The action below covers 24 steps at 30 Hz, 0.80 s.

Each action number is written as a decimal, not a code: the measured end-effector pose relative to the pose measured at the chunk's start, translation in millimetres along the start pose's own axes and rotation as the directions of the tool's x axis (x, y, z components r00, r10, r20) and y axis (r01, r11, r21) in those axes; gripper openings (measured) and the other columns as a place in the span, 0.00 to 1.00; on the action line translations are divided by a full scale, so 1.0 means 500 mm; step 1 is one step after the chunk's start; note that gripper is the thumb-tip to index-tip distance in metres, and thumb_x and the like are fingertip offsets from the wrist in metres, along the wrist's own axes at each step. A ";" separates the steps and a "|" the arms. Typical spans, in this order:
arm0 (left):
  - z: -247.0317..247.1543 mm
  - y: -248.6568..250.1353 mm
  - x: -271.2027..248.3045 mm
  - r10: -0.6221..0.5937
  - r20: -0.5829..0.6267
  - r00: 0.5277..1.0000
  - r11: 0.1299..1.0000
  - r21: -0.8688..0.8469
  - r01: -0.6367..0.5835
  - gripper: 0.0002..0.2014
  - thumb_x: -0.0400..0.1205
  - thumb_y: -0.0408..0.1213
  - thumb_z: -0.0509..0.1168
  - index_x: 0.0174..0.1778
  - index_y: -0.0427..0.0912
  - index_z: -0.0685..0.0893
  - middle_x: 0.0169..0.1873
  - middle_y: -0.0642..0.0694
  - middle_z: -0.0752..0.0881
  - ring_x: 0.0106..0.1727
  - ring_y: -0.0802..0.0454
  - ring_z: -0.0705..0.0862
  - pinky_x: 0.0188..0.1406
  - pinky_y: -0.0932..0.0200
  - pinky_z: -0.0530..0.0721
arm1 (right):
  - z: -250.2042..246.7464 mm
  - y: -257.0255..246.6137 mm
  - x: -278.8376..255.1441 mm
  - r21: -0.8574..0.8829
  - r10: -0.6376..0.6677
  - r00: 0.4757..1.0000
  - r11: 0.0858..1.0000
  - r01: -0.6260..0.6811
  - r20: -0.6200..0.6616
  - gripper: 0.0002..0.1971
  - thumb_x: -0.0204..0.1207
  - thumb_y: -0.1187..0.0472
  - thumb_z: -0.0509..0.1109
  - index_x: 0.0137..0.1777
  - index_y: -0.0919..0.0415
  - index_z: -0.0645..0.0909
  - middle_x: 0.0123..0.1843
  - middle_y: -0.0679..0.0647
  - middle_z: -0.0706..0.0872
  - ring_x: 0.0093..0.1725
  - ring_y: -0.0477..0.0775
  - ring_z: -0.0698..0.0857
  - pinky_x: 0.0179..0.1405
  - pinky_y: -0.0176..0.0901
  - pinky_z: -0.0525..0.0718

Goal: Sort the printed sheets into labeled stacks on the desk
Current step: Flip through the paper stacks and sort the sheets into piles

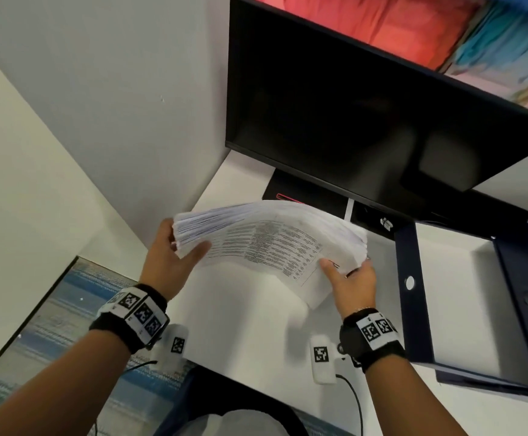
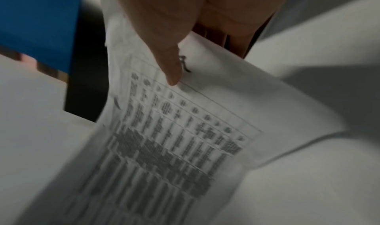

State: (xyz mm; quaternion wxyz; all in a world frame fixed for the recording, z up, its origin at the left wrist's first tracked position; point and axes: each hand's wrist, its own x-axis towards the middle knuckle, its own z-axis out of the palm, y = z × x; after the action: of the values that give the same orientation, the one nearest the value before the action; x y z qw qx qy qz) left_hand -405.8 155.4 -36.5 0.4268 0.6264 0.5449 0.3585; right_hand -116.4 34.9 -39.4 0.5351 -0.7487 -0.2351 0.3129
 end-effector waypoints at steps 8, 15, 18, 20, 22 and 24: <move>-0.001 0.056 0.026 0.361 -0.098 0.927 0.931 0.097 -0.352 0.13 0.83 0.46 0.67 0.64 0.55 0.83 0.52 0.68 0.79 0.53 0.73 0.79 0.54 0.79 0.74 | -0.013 -0.072 -0.017 0.029 -0.285 0.958 0.958 0.284 0.041 0.28 0.73 0.68 0.78 0.67 0.39 0.77 0.62 0.39 0.82 0.61 0.35 0.84 0.53 0.33 0.87; -0.020 0.029 0.045 0.591 0.036 0.806 0.739 0.377 -0.559 0.15 0.83 0.44 0.65 0.62 0.44 0.89 0.56 0.41 0.84 0.53 0.39 0.84 0.52 0.47 0.84 | -0.020 -0.085 -0.023 -0.289 -0.489 0.870 0.824 0.487 0.071 0.10 0.82 0.59 0.69 0.60 0.45 0.83 0.56 0.35 0.82 0.59 0.28 0.79 0.60 0.26 0.79; -0.020 0.032 0.049 0.602 0.042 0.797 0.730 0.376 -0.571 0.15 0.83 0.42 0.65 0.62 0.43 0.89 0.55 0.41 0.84 0.52 0.40 0.84 0.53 0.48 0.83 | -0.016 -0.090 -0.021 -0.219 -0.388 0.922 0.900 0.376 -0.012 0.06 0.83 0.60 0.68 0.54 0.49 0.84 0.51 0.36 0.86 0.54 0.36 0.84 0.58 0.46 0.87; -0.018 0.035 0.047 0.596 0.039 0.802 0.744 0.348 -0.570 0.14 0.83 0.42 0.65 0.61 0.42 0.90 0.55 0.41 0.84 0.53 0.43 0.84 0.54 0.53 0.82 | -0.012 -0.096 -0.019 -0.203 -0.356 0.934 0.917 0.343 -0.034 0.07 0.83 0.61 0.67 0.49 0.47 0.82 0.48 0.38 0.86 0.48 0.41 0.85 0.52 0.47 0.88; -0.015 0.042 0.045 0.561 0.011 0.828 0.798 0.258 -0.545 0.13 0.84 0.41 0.66 0.59 0.41 0.91 0.54 0.42 0.85 0.53 0.48 0.84 0.56 0.61 0.80 | -0.009 -0.101 -0.018 -0.197 -0.336 0.940 0.927 0.320 -0.052 0.10 0.82 0.64 0.67 0.45 0.45 0.79 0.44 0.39 0.84 0.41 0.50 0.83 0.44 0.47 0.87; -0.011 0.054 0.042 0.512 -0.034 0.858 0.851 0.155 -0.501 0.09 0.83 0.36 0.68 0.54 0.38 0.92 0.51 0.43 0.86 0.51 0.57 0.84 0.55 0.71 0.78 | -0.007 -0.101 -0.015 -0.167 -0.305 0.947 0.943 0.287 -0.097 0.10 0.79 0.67 0.69 0.42 0.51 0.80 0.42 0.42 0.85 0.39 0.47 0.82 0.43 0.46 0.85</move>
State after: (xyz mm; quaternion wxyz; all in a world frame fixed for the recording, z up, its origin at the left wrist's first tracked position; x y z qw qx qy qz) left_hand -397.6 176.0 -9.6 0.2515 0.7625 0.3999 0.4421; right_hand -120.2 43.5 11.2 0.5311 -0.7608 -0.3351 0.1641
